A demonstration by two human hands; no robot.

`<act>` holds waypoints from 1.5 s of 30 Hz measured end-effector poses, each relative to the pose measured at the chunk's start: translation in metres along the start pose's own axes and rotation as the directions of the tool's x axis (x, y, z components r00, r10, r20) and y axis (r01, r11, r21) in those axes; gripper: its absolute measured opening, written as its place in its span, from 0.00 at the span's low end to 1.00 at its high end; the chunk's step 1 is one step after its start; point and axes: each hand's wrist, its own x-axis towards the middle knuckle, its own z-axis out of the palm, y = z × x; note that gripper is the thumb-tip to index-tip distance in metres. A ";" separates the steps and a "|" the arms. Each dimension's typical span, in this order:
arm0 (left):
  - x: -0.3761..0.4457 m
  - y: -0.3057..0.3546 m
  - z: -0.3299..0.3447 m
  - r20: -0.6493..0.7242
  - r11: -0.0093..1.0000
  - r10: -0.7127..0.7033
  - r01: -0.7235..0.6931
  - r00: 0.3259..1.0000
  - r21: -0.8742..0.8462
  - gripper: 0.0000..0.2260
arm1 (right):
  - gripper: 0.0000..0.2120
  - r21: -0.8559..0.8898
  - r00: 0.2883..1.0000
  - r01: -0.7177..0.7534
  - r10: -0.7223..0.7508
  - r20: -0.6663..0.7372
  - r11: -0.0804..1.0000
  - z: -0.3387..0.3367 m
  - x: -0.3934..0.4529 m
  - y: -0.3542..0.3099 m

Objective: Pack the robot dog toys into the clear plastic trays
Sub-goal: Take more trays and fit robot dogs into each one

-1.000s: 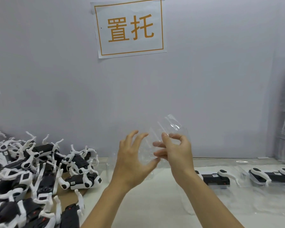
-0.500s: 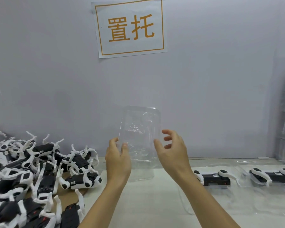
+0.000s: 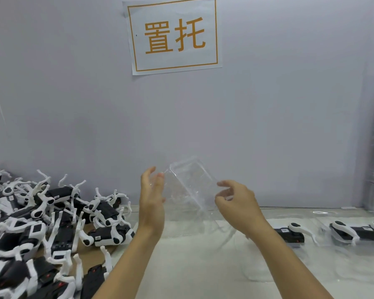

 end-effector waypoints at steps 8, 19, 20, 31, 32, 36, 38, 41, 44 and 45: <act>0.022 0.006 -0.042 0.005 0.941 -0.304 0.301 0.953 -0.154 0.24 | 0.22 -0.074 0.953 0.010 0.013 0.304 0.997 0.003 -0.001 0.002; 0.037 -0.033 -0.079 -0.395 0.518 -0.188 0.432 0.899 0.738 0.05 | 0.28 -0.390 0.823 0.170 0.088 0.562 0.905 0.032 -0.018 0.012; 0.037 -0.035 -0.081 -0.346 0.472 -0.235 0.418 0.908 0.776 0.06 | 0.27 -0.395 0.833 0.178 0.076 0.548 0.901 0.036 -0.018 0.015; 0.016 -0.022 -0.079 -0.256 0.193 -0.050 0.261 0.965 0.946 0.11 | 0.21 -0.340 0.860 0.175 0.024 0.509 0.924 0.043 -0.010 0.029; 0.016 -0.015 -0.079 -0.270 0.229 0.010 0.261 0.963 0.938 0.10 | 0.21 -0.338 0.862 0.176 0.021 0.507 0.924 0.043 -0.009 0.029; 0.021 0.003 -0.077 -0.241 0.427 0.229 0.126 0.943 0.896 0.12 | 0.20 -0.333 0.867 0.174 0.017 0.499 0.927 0.043 -0.010 0.028; 0.023 0.009 -0.070 -0.188 0.504 0.333 -0.006 0.924 0.863 0.15 | 0.20 -0.326 0.868 0.160 0.025 0.496 0.932 0.043 -0.011 0.027; 0.025 0.016 -0.056 -0.143 0.536 0.488 -0.167 0.861 0.828 0.15 | 0.19 -0.321 0.886 0.190 -0.022 0.463 0.928 0.044 -0.012 0.024; 0.022 0.021 -0.036 -0.204 0.649 0.528 -0.236 0.825 0.723 0.15 | 0.22 -0.218 0.911 0.253 -0.156 0.382 0.942 0.046 -0.015 0.016; 0.021 0.020 -0.029 -0.237 0.717 0.485 -0.228 0.842 0.658 0.17 | 0.27 -0.144 0.906 0.269 -0.199 0.373 0.952 0.047 -0.017 0.013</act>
